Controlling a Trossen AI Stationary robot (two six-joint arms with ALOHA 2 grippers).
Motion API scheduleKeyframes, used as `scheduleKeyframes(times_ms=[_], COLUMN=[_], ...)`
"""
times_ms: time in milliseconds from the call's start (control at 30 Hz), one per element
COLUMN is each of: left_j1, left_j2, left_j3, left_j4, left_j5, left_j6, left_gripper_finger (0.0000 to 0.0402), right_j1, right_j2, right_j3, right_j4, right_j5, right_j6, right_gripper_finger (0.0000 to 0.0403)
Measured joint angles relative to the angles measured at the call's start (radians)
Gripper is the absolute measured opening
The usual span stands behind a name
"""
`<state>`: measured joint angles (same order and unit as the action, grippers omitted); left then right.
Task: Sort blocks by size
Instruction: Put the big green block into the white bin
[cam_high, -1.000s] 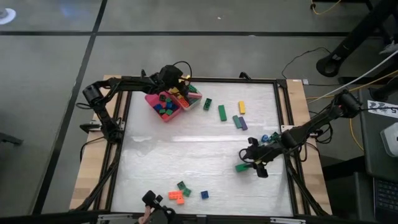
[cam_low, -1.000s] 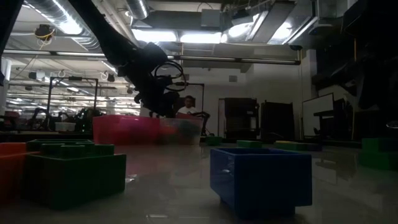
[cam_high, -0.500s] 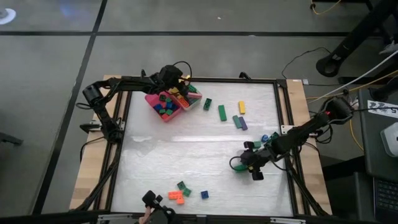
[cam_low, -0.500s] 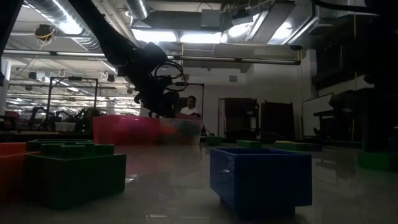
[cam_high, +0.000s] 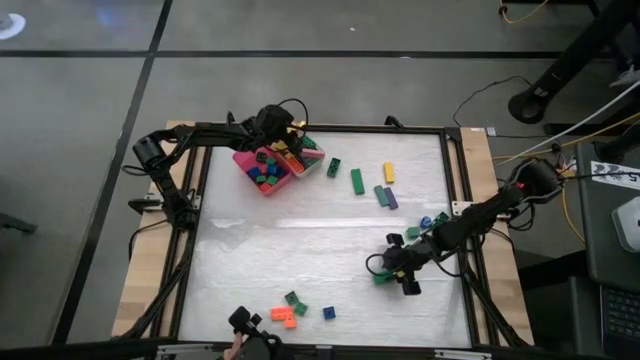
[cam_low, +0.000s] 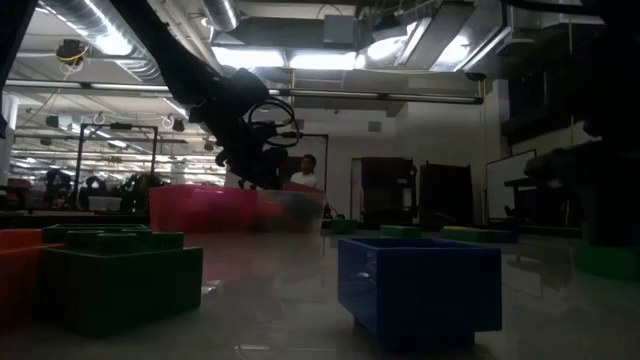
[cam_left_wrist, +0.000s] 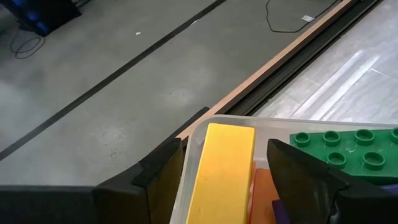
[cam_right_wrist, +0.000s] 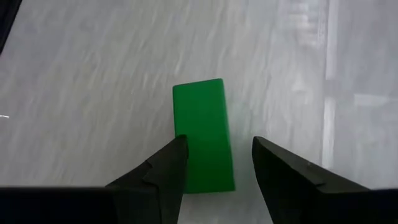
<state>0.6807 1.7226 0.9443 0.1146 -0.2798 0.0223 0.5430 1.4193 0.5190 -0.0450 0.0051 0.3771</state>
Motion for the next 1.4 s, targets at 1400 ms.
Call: scheduleKeyframes(times_ms=[1400], left_j1=[-0.038], left_j2=[-0.050], left_j3=[0.000], left_j4=[0.000], left_j5=[0.004], left_j6=[0.077], left_gripper_finger=[0.0221], right_j1=[0.001], right_j2=[0.115], right_j3=[0.061], right_j4=[-0.010], right_j5=[0.020], right_j6=[-0.044], right_gripper_finger=[0.0148])
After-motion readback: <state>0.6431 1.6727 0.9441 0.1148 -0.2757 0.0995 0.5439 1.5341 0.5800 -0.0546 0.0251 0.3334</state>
